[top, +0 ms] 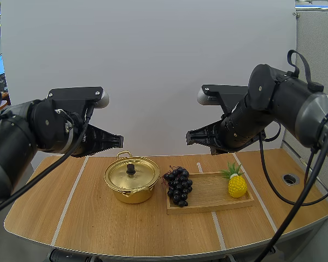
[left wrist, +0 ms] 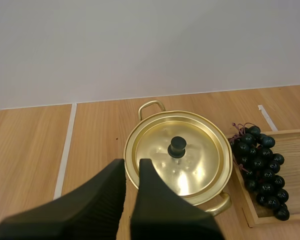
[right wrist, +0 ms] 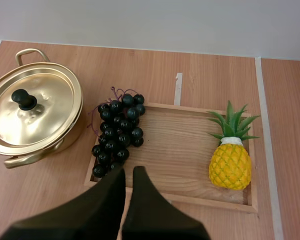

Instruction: Open the pot, put the grape inside, and close it

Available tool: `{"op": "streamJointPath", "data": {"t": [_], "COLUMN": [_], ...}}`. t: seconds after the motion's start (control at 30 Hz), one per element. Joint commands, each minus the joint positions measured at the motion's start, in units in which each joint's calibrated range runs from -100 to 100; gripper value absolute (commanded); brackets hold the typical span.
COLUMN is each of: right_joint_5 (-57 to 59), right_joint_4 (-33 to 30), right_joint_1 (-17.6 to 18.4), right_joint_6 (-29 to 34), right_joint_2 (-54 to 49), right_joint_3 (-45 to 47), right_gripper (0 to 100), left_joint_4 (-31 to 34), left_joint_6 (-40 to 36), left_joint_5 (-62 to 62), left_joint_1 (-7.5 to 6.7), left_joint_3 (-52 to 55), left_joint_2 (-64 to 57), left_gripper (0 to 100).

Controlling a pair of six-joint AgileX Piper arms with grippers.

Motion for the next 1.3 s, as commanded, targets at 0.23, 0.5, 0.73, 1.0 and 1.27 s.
{"op": "streamJointPath", "data": {"t": [0.23, 0.5, 0.73, 1.0, 1.27], "right_joint_5": [-0.76, -0.76, -0.76, -0.76, -0.76], "right_joint_4": [-0.37, -0.01, -0.01, -0.01, -0.01], "right_joint_1": [-0.14, -0.14, -0.14, -0.14, -0.14], "right_joint_6": [0.08, 0.08, 0.08, 0.08, 0.08], "right_joint_2": [-0.16, -0.16, -0.16, -0.16, -0.16], "right_joint_3": [-0.59, -0.59, -0.59, -0.59, -0.59], "right_gripper": [100, 100, 100, 100, 100], "left_joint_4": [0.42, -4.06, -12.18, -12.07, -12.07], "left_joint_6": [0.89, 19.27, 30.48, 34.33, 34.79], "left_joint_5": [-3.56, -2.89, 3.37, 8.34, 10.96], "left_joint_1": [0.07, 0.07, 0.07, -0.02, -0.02], "left_joint_3": [-0.46, -1.86, -8.16, -15.44, -20.72], "left_joint_2": [1.13, 4.85, 16.88, 33.85, 45.97], "left_gripper": [100, 100, 100, 100, 100]}}
